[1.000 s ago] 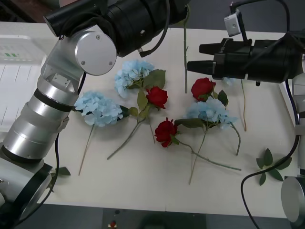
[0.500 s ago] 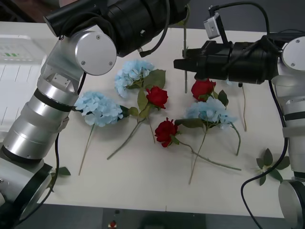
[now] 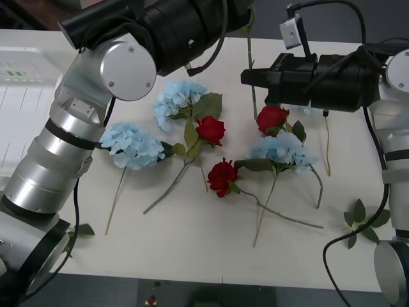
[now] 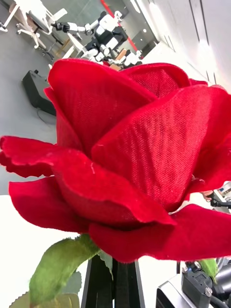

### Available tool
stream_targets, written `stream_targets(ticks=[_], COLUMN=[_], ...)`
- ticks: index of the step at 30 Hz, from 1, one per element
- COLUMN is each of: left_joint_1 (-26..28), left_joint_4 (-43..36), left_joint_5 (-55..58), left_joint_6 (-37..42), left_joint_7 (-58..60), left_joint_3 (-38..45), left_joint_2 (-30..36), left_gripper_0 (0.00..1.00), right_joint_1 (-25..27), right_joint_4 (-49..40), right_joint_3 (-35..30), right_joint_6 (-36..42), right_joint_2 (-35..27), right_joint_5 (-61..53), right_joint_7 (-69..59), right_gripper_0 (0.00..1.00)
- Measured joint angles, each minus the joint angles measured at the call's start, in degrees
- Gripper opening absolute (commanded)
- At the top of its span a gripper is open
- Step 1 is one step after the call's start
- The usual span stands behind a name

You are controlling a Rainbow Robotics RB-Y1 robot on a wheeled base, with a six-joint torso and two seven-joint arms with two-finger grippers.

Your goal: Put the red flowers into the right box and the blue flowers into the left box

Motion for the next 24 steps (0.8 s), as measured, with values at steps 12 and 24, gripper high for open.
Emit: stream_targets(ticks=[12, 24], left_joint_1=[0.00, 0.00], left_joint_4=[0.00, 0.00], left_joint_5=[0.00, 0.00], left_joint_6=[-0.03, -0.03], left_joint_7=[0.00, 0.00], left_joint_3=[0.27, 0.27], left_joint_2=[0.00, 0.00], left_gripper_0=[1.00, 1.00], right_joint_1=[0.00, 0.00], right_joint_4=[0.00, 0.00], right_joint_3=[0.00, -0.16], right_joint_6=[-0.02, 2.55], right_joint_2=[-0.03, -2.61], right_joint_5=[-0.33, -1.23], right_joint_7=[-0.27, -0.34], right_gripper_0=[0.00, 0.00])
